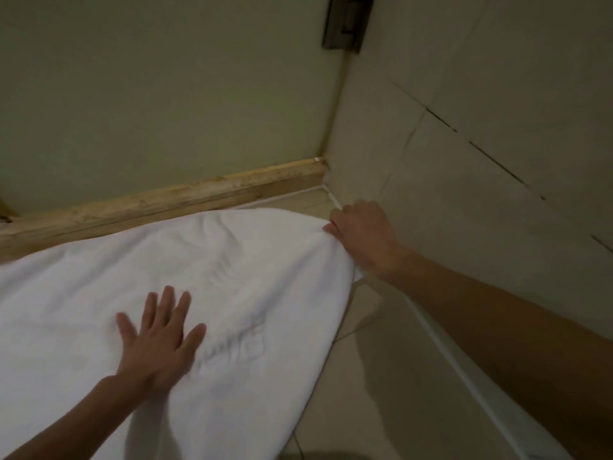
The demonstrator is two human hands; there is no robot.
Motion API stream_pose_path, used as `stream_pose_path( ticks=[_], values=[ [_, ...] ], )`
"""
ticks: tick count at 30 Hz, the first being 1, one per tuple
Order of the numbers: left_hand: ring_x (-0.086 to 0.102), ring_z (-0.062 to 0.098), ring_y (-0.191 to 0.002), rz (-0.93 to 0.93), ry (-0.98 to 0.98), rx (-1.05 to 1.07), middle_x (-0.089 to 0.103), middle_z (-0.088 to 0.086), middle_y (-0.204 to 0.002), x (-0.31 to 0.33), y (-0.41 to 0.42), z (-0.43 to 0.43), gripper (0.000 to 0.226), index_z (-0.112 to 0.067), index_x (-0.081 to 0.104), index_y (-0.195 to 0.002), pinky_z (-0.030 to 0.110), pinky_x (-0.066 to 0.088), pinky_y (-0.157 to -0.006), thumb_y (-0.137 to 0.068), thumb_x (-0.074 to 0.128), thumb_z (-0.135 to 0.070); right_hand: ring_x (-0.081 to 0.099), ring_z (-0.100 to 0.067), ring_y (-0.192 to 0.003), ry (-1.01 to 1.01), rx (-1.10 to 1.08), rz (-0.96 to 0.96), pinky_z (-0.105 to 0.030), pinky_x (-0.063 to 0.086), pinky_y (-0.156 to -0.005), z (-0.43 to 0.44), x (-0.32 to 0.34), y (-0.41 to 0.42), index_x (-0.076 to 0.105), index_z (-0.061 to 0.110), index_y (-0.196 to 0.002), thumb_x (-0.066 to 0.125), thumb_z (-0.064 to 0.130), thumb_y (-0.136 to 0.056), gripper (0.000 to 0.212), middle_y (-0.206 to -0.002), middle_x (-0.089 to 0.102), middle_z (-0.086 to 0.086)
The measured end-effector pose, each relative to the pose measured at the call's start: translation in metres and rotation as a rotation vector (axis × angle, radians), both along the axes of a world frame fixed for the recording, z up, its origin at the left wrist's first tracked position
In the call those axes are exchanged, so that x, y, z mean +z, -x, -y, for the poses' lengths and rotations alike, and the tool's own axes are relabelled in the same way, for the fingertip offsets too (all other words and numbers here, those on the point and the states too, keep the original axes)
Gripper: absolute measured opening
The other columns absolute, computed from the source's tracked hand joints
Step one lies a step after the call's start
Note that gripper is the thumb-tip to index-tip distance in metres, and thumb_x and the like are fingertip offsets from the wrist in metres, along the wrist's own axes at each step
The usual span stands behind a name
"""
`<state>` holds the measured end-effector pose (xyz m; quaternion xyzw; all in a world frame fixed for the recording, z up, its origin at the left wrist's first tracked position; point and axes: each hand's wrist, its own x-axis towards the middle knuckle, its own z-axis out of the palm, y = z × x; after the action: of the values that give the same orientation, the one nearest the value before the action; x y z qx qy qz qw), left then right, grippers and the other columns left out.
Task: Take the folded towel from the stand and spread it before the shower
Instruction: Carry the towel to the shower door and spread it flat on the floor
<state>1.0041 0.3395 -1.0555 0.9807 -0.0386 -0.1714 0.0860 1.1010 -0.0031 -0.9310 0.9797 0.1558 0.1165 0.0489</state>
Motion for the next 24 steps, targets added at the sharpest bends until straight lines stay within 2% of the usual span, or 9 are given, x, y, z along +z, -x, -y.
stream_pose_path(
  ticks=[3,7,9,11,13,15,18,21,24],
  values=[
    [-0.028,0.019,-0.139,0.01,0.029,-0.08,-0.032,0.001,-0.15,0.015,-0.011,0.008,0.095,-0.029,-0.028,-0.141,0.052,-0.018,-0.111,-0.065,-0.014,-0.083,0.058,-0.033,-0.087,0.107,0.004,-0.025,-0.04,0.039,-0.076,-0.004,-0.013,0.006,0.062,0.013,-0.091,0.053,0.032,-0.092,0.021,-0.084,0.066,-0.012],
    [-0.028,0.018,-0.14,0.043,0.008,-0.298,-0.032,-0.002,-0.151,0.046,-0.043,0.027,0.093,-0.032,-0.031,-0.14,0.047,-0.017,-0.113,-0.064,-0.014,-0.085,0.06,-0.03,-0.074,0.106,-0.027,-0.014,-0.036,0.046,-0.068,-0.007,-0.03,0.015,0.064,0.012,-0.082,0.068,0.031,-0.083,0.019,-0.073,0.063,-0.008],
    [-0.026,0.018,-0.141,0.052,-0.006,-0.412,-0.029,-0.002,-0.153,0.06,-0.062,0.043,0.081,-0.038,-0.032,-0.137,0.046,-0.016,-0.114,-0.073,-0.006,-0.079,0.058,-0.032,-0.078,0.063,-0.033,-0.041,-0.038,0.044,-0.07,-0.008,-0.038,0.014,0.063,0.011,-0.086,0.064,0.032,-0.086,0.021,-0.081,0.061,-0.011],
    [-0.024,0.019,-0.142,0.062,-0.019,-0.514,-0.028,-0.001,-0.154,0.07,-0.082,0.063,0.072,-0.042,-0.032,-0.136,0.045,-0.015,-0.114,-0.083,0.004,-0.074,0.054,-0.033,-0.09,0.015,-0.065,-0.14,-0.04,0.04,-0.078,-0.01,-0.044,0.011,0.06,0.01,-0.1,0.049,0.038,-0.094,0.03,-0.099,0.058,-0.014],
    [-0.023,0.02,-0.143,0.063,-0.038,-0.586,-0.027,0.0,-0.155,0.072,-0.101,0.082,0.07,-0.042,-0.032,-0.136,0.045,-0.015,-0.113,-0.09,0.013,-0.068,0.054,-0.033,-0.095,-0.075,-0.13,-0.203,-0.039,0.039,-0.081,-0.013,-0.05,0.011,0.058,0.01,-0.106,0.04,0.043,-0.096,0.039,-0.11,0.054,-0.015],
    [-0.021,0.021,-0.144,0.054,-0.05,-0.613,-0.025,0.001,-0.156,0.069,-0.117,0.099,0.07,-0.04,-0.028,-0.139,0.046,-0.013,-0.114,-0.092,0.017,-0.065,0.056,-0.032,-0.093,-0.187,-0.185,-0.193,-0.038,0.042,-0.078,-0.016,-0.054,0.011,0.06,0.009,-0.102,0.037,0.043,-0.097,0.042,-0.11,0.055,-0.014],
    [-0.02,0.023,-0.144,0.045,-0.093,-0.637,-0.023,0.002,-0.157,0.056,-0.138,0.121,0.07,-0.038,-0.028,-0.14,0.048,-0.011,-0.114,-0.093,0.019,-0.062,0.057,-0.029,-0.094,-0.25,-0.22,-0.233,-0.037,0.046,-0.075,-0.014,-0.054,0.005,0.062,0.01,-0.099,0.032,0.036,-0.1,0.04,-0.105,0.056,-0.011],
    [-0.019,0.025,-0.145,0.044,-0.117,-0.649,-0.023,0.004,-0.157,0.041,-0.154,0.14,0.068,-0.036,-0.024,-0.144,0.05,-0.009,-0.114,-0.095,0.018,-0.058,0.055,-0.031,-0.099,-0.284,-0.254,-0.412,-0.035,0.044,-0.079,-0.007,-0.051,-0.01,0.062,0.008,-0.102,0.037,0.031,-0.098,0.034,-0.109,0.051,-0.013],
    [-0.017,0.025,-0.145,0.066,-0.074,-0.585,-0.023,0.004,-0.158,0.026,-0.164,0.156,0.07,-0.034,-0.021,-0.146,0.051,-0.008,-0.114,-0.092,0.013,-0.062,0.051,-0.033,-0.105,-0.377,-0.292,-0.591,-0.035,0.043,-0.083,0.0,-0.049,-0.025,0.054,0.007,-0.109,0.051,0.034,-0.089,0.033,-0.114,0.046,-0.014]
  ],
)
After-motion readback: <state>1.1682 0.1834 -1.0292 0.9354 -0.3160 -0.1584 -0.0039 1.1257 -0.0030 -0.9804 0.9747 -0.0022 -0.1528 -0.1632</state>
